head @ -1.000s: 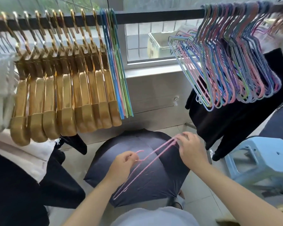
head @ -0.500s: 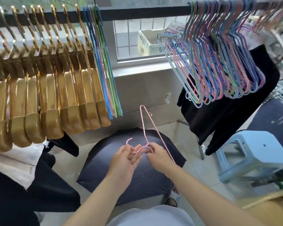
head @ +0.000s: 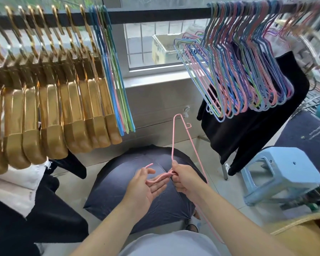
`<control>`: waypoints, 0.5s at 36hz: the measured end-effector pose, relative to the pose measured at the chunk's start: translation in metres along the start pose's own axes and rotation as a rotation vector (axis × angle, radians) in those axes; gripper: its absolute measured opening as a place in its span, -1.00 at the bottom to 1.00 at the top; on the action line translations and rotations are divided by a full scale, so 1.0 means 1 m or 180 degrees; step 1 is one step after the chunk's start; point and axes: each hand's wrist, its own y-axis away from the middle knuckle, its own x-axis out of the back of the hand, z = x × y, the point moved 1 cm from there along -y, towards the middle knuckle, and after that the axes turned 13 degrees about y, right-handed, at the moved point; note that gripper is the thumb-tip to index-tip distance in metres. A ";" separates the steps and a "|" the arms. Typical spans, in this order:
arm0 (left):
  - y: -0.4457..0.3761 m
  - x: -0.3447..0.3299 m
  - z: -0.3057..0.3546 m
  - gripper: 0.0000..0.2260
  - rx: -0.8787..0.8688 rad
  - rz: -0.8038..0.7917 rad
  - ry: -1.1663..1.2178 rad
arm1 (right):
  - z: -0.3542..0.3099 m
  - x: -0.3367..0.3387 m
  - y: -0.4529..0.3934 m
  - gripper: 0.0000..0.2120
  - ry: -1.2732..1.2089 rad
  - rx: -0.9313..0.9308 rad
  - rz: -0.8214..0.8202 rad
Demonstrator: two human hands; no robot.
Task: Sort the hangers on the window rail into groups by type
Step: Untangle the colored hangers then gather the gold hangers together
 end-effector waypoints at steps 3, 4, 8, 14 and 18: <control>0.001 0.002 0.000 -0.76 0.0015 0.0016 -0.0016 | 0.001 0.001 0.001 -0.59 -0.0163 0.0045 -0.0110; 0.002 0.002 0.001 -0.75 0.0012 0.0011 -0.0012 | 0.000 0.001 0.001 -0.60 -0.0203 0.0059 -0.0144; 0.006 0.002 0.004 -0.73 -0.0001 -0.0031 -0.0012 | -0.001 0.000 -0.001 -0.60 -0.0271 0.0076 -0.0157; 0.011 -0.011 0.009 -0.74 0.0011 -0.0054 -0.0039 | -0.003 -0.001 -0.005 -0.58 0.0033 -0.0029 0.0037; 0.013 -0.029 0.011 -0.73 0.0037 -0.0102 -0.0079 | -0.017 0.002 -0.008 -0.66 0.0644 0.0182 0.0482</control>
